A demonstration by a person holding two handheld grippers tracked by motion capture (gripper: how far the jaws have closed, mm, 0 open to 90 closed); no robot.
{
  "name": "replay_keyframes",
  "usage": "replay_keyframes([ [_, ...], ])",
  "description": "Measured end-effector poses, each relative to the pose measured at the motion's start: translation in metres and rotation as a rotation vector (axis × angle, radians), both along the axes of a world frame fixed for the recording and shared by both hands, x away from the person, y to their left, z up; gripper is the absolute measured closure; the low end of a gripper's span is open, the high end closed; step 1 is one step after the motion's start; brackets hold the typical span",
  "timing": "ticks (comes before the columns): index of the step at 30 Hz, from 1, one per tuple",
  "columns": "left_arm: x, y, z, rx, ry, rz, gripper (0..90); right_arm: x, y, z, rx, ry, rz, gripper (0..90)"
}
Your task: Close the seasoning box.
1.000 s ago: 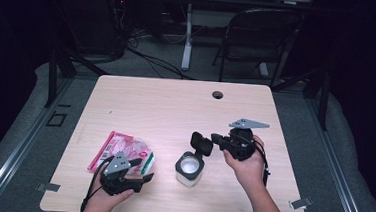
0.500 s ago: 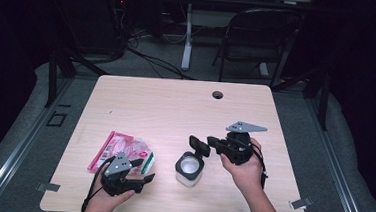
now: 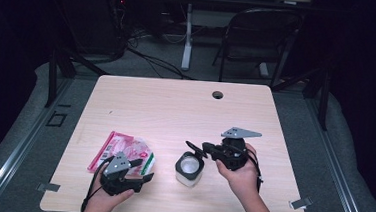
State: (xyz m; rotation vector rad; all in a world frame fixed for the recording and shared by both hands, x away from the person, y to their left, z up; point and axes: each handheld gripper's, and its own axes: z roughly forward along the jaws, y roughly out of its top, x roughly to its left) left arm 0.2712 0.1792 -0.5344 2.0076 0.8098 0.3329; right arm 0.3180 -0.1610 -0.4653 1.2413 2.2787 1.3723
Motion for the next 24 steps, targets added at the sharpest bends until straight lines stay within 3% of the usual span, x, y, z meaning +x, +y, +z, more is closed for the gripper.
replay_keyframes([
  [12, 0.000, -0.001, -0.002, 0.003, 0.006, 0.010, 34.9, -0.012, 0.009, -0.012, -0.016, 0.002, 0.029, 84.4],
  [24, 0.000, -0.003, -0.006, 0.007, 0.015, 0.007, 34.8, -0.023, 0.006, -0.022, -0.001, -0.005, 0.039, 73.3],
])
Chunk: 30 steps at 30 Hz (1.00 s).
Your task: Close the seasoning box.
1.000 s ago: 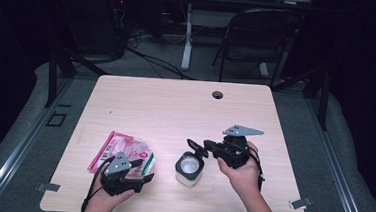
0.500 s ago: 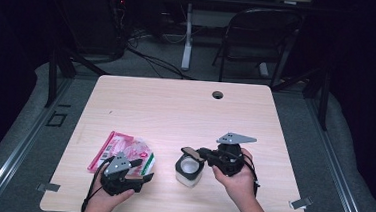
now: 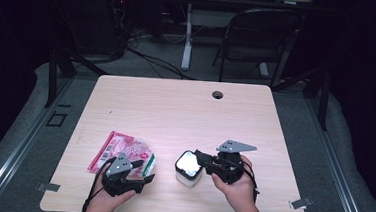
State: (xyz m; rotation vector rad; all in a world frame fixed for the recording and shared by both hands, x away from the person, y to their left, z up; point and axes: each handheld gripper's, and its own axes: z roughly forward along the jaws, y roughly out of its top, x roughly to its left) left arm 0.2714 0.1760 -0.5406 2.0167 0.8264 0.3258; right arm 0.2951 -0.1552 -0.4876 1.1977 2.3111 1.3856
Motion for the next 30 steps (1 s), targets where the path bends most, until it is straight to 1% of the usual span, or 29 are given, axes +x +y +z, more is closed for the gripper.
replay_keyframes([
  [3, 0.000, 0.000, -0.001, 0.001, 0.002, 0.002, 34.8, -0.002, -0.003, -0.004, 0.019, -0.002, -0.013, 69.8],
  [4, 0.000, 0.001, -0.001, 0.004, -0.001, 0.000, 34.8, -0.003, -0.005, -0.004, 0.014, 0.000, -0.008, 69.0],
  [6, 0.000, 0.001, -0.001, -0.002, 0.005, 0.004, 34.8, -0.005, -0.008, -0.006, 0.018, -0.002, -0.019, 67.0],
  [11, 0.001, 0.002, -0.001, 0.009, 0.000, 0.007, 34.9, -0.009, -0.018, -0.013, 0.027, 0.004, -0.050, 62.5],
  [12, 0.001, 0.002, -0.001, 0.007, -0.001, 0.009, 34.9, -0.010, -0.020, -0.015, 0.033, 0.007, -0.058, 61.8],
  [14, 0.002, 0.003, -0.001, 0.006, -0.001, 0.005, 34.9, -0.012, -0.025, -0.018, 0.027, 0.004, -0.073, 60.4],
  [16, 0.002, 0.003, -0.001, 0.008, -0.003, 0.007, 34.9, -0.013, -0.030, -0.021, 0.033, 0.007, -0.089, 59.4],
  [17, 0.001, 0.003, -0.001, -0.002, 0.001, 0.014, 34.9, -0.013, -0.031, -0.022, 0.037, 0.013, -0.091, 59.1],
  [22, 0.002, 0.005, -0.001, 0.007, -0.003, 0.018, 34.9, -0.015, -0.038, -0.030, -0.005, -0.001, -0.137, 56.8],
  [23, 0.002, 0.005, -0.001, 0.006, -0.003, 0.013, 34.9, -0.014, -0.039, -0.032, -0.023, -0.002, -0.143, 56.1],
  [27, 0.003, 0.004, -0.001, 0.002, -0.001, 0.011, 34.9, -0.011, -0.041, -0.039, -0.031, -0.004, -0.162, 54.6],
  [28, 0.002, 0.004, -0.002, -0.002, 0.001, 0.014, 34.9, -0.010, -0.042, -0.041, -0.045, -0.001, -0.164, 54.4],
  [30, 0.003, 0.004, -0.001, 0.004, -0.003, 0.010, 34.9, -0.009, -0.043, -0.043, -0.053, 0.004, -0.171, 53.9],
])
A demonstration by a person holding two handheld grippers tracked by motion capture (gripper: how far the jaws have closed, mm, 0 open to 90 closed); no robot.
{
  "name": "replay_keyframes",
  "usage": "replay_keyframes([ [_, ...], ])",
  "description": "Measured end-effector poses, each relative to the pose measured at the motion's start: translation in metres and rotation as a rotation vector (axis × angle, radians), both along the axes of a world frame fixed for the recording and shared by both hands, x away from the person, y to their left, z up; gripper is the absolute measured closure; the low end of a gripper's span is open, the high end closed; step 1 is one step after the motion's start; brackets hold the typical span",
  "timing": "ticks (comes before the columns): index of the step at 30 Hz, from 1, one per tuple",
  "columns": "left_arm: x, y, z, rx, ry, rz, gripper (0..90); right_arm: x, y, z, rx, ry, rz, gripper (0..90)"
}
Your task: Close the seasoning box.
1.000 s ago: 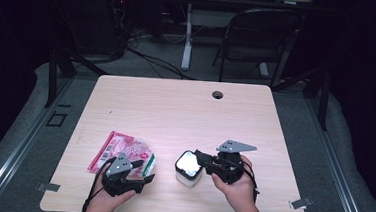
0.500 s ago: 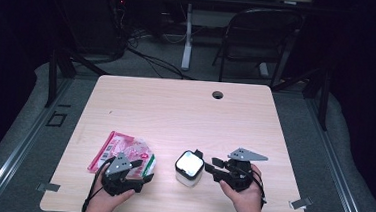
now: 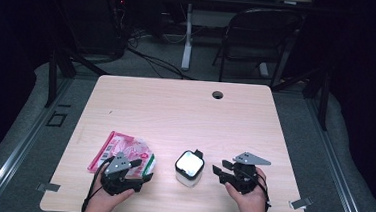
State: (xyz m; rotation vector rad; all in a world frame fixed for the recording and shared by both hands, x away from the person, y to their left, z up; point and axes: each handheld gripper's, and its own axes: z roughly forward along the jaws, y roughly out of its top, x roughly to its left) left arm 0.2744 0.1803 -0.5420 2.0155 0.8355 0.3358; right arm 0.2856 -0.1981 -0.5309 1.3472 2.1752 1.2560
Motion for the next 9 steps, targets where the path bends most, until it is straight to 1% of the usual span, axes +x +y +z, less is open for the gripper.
replay_keyframes([
  [1, -0.0004, -0.0005, 0.0001, -0.001, 0.003, 0.006, 35.0, 0.0004, -0.0004, -0.0006, -0.003, 0.003, 0.003, 53.3],
  [4, -0.0001, -0.0007, 0.0004, -0.004, 0.004, 0.001, 35.0, 0.0016, -0.0008, -0.0033, -0.016, 0.000, -0.007, 50.8],
  [9, 0.0007, -0.0005, 0.0018, -0.007, 0.004, 0.000, 35.0, 0.0043, -0.0037, -0.0075, -0.013, 0.006, -0.024, 49.1],
])
